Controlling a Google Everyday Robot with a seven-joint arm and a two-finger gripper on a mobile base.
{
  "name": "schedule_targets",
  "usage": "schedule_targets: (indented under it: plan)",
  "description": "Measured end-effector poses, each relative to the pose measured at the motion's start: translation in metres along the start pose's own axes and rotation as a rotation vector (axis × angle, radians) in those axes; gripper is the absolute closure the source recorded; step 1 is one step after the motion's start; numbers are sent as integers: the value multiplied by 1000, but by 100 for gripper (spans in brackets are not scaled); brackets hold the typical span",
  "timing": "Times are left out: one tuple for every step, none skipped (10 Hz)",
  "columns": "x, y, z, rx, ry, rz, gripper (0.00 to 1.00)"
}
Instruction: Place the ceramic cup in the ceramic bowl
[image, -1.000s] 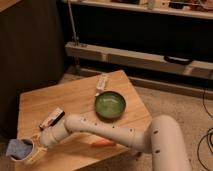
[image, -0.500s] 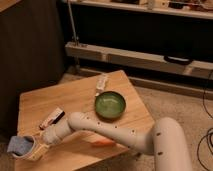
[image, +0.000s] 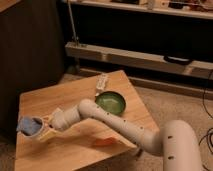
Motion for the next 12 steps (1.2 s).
schedule_targets:
  plan:
    - [-1,10,-26,-33,-4,4,100]
    - [0,22,-56,-70,-14,5,100]
    - [1,33,-86,-108,-25,8,100]
    - [2,43,-114,-141,-41,15,100]
    - [3,50,-135,-167,-56,22,100]
    - [0,59,-169,-211,-83,47,100]
    - [-6,61,-195,-249,-98,72,100]
    - [-11,58,-213,-276,-107,89,100]
    - [-17,51,-238,-321,-118,112,100]
    - [-22,44,-258,-362,-125,131,100]
    - [-27,37,-277,-402,-131,149,100]
    - [-31,28,-299,-452,-138,171,100]
